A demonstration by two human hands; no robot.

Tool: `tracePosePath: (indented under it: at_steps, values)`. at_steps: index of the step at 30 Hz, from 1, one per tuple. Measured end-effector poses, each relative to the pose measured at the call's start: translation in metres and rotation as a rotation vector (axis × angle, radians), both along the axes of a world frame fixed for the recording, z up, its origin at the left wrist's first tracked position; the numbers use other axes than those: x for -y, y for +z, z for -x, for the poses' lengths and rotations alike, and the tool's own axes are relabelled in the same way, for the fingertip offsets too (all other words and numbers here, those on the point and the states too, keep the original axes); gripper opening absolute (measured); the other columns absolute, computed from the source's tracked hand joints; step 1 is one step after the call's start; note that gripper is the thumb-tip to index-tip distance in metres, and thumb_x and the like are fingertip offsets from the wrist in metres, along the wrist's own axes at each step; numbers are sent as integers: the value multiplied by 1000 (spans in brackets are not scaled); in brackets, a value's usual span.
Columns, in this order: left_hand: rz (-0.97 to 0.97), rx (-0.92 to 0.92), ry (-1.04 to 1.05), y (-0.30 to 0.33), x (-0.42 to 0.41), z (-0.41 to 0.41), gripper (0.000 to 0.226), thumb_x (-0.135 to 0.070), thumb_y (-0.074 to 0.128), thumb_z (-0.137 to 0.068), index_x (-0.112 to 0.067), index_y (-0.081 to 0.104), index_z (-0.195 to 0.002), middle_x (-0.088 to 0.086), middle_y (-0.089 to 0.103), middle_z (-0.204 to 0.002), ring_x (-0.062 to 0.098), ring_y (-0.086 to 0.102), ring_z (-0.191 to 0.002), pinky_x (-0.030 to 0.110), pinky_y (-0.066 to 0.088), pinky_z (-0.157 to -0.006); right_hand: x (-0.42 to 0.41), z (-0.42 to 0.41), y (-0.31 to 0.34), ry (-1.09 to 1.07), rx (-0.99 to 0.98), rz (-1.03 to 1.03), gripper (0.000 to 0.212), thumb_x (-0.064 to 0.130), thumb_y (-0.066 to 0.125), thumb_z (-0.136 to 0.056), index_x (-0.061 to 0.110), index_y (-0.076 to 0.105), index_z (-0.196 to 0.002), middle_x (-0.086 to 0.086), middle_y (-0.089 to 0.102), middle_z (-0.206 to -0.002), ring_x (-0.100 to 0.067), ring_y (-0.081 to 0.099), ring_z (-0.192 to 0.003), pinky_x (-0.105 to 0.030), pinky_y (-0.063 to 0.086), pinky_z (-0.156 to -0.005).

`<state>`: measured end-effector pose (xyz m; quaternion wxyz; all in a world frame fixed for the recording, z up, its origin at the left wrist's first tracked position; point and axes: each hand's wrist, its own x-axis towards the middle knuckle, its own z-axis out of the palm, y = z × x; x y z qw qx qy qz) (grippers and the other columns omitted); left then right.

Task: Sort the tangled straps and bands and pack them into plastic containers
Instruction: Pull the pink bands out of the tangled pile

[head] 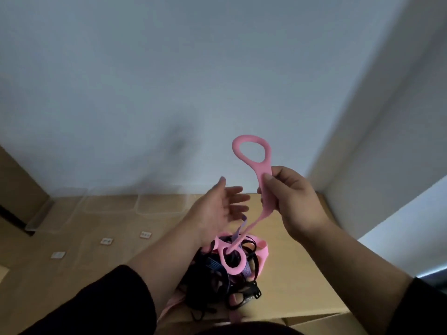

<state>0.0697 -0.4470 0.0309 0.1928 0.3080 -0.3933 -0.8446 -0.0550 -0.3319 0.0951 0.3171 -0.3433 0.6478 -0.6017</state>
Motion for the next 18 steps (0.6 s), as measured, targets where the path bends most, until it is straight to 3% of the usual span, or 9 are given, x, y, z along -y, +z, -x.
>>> tracePosePath:
  at_steps: [2,6,9,13,18]
  values:
    - [-55,-91,-67,19,8,14,62,-59,48,-94,-5,62,-119,16,70,-110,32,67,-89,46,47,-91,-9,-1,-4,15,11,-21,22,12,53,-102,8,67,-86,1,65,-67,-11,57,-59,-22,45,-53]
    - [118,-104,-113,40,6,40,36,-36,64,-89,-9,66,-112,12,73,-105,27,69,-84,39,55,-74,-31,2,-16,-18,0,-85,20,13,56,-102,1,68,-91,-4,66,-70,-14,56,-62,-22,45,-55]
    - [235,-62,-149,48,-6,62,23,-25,61,-97,-8,66,-112,13,75,-99,29,71,-80,40,57,-70,-55,10,-25,-87,30,-94,19,14,57,-101,-1,68,-98,-6,67,-73,-16,57,-64,-27,47,-59]
    - [391,-25,-291,60,-28,90,28,-33,56,-101,-10,66,-111,9,76,-94,27,71,-67,37,57,-60,-93,27,-41,-97,53,-131,22,20,57,-101,3,69,-96,-12,72,-81,-20,63,-71,-37,51,-69]
    - [576,34,-351,73,-61,134,24,-24,56,-102,-3,67,-105,7,75,-86,30,66,-62,35,57,-55,-140,56,-78,-77,129,-126,19,14,59,-100,-2,68,-101,-14,71,-78,-22,64,-73,-31,52,-67]
